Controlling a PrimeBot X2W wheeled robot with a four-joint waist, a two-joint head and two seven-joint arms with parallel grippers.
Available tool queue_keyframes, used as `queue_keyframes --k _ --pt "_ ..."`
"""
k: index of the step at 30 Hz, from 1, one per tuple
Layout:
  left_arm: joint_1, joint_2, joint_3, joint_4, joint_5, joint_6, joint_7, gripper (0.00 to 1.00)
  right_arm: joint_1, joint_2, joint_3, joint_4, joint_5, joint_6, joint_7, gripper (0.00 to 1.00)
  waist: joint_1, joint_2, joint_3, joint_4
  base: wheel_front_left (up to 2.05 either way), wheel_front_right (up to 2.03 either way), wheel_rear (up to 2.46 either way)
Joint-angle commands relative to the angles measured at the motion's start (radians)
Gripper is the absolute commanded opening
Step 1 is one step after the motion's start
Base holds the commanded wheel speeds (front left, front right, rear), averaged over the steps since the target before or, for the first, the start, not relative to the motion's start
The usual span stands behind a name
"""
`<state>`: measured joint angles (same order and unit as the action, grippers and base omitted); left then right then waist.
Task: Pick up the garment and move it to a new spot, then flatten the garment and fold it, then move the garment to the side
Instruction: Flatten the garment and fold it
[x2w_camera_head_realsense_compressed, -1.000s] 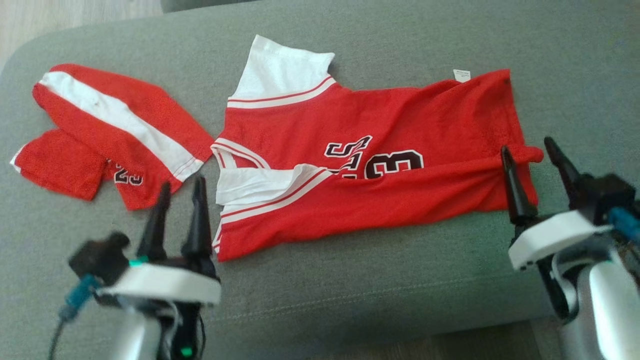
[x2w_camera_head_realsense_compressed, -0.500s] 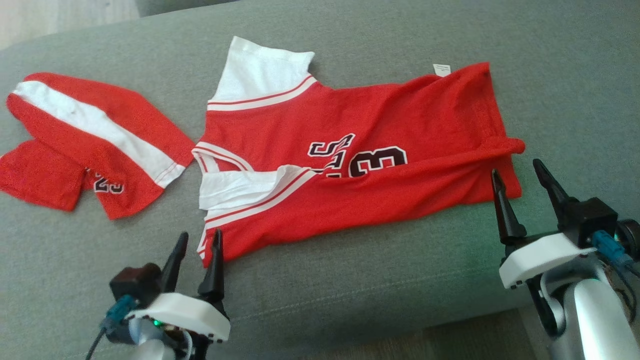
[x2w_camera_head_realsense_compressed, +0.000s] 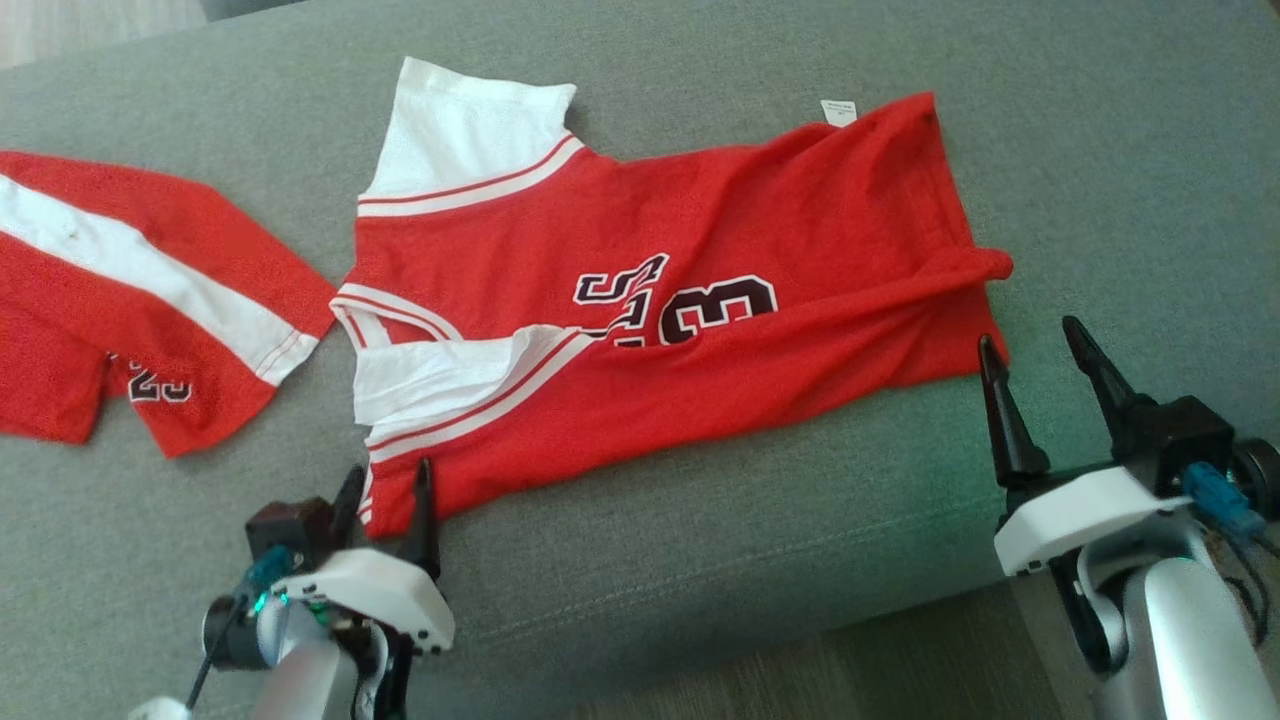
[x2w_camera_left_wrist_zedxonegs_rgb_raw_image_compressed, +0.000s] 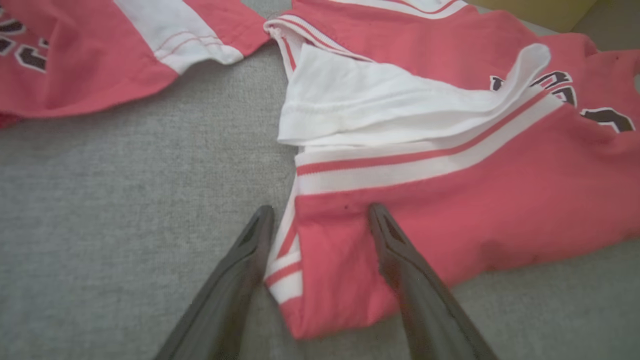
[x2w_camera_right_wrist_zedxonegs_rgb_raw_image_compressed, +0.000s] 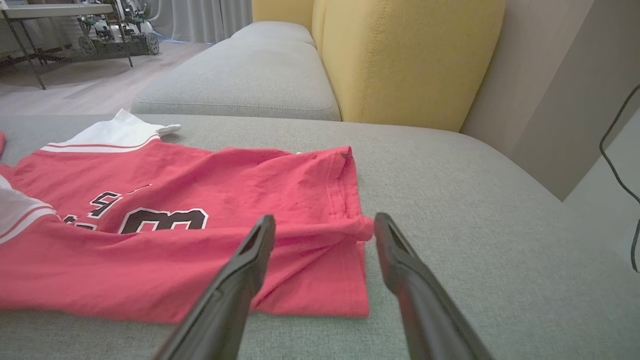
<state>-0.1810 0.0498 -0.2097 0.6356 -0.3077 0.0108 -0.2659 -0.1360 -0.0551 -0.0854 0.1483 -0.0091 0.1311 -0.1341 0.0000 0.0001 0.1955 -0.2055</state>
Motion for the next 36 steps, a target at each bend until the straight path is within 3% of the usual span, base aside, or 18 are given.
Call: queue_keyframes --k 1,5,6,7,10,15,23,36 --pt "-0.031 0.007 0.029 0.026 0.008 0.011 0.009 1.00 -0.027 0.004 0.020 -0.033 -0.005 0.000 -0.011 1.00 0.0000 -0.0001 0.005 -0.004 0.00 0.00 0.00" --pt "-0.052 0.013 0.001 0.083 0.025 0.000 0.019 0.96 -0.026 0.005 0.015 -0.021 -0.014 0.000 -0.006 1.00 0.0000 -0.0001 0.008 -0.003 0.00 0.00 0.00" --pt "-0.055 0.013 -0.007 0.095 0.024 -0.010 0.026 0.35 -0.025 0.005 0.012 -0.018 -0.015 0.000 -0.004 1.00 0.0000 -0.0001 0.008 -0.002 0.00 0.00 0.00" --pt "-0.058 0.012 -0.016 0.105 0.025 -0.020 0.032 0.00 -0.026 0.005 0.007 -0.014 -0.014 0.000 -0.002 1.00 0.0000 -0.0001 0.008 0.001 0.00 0.00 0.00" --pt "-0.066 0.012 -0.033 0.115 0.025 -0.042 0.032 0.00 -0.031 0.005 -0.020 0.004 -0.007 0.000 0.013 1.00 0.0000 -0.0001 0.006 0.012 0.00 0.00 0.00" --pt "-0.069 0.014 -0.024 0.074 0.021 -0.040 0.013 0.00 -0.052 0.005 -0.081 0.061 0.072 0.000 0.042 1.00 0.0000 -0.0001 0.001 0.038 0.00 0.00 0.00" --pt "-0.031 0.027 -0.003 -0.111 0.039 -0.042 0.005 0.00 -0.108 0.005 -0.165 0.227 0.174 0.000 0.074 1.00 0.0000 -0.0001 0.004 0.094 0.00 0.00 0.00" --pt "0.025 0.027 -0.027 -0.263 0.072 -0.071 0.004 0.00 -0.248 0.005 -0.246 0.511 0.180 0.000 0.043 1.00 0.0000 -0.0001 0.028 0.146 0.00 0.00 0.00"
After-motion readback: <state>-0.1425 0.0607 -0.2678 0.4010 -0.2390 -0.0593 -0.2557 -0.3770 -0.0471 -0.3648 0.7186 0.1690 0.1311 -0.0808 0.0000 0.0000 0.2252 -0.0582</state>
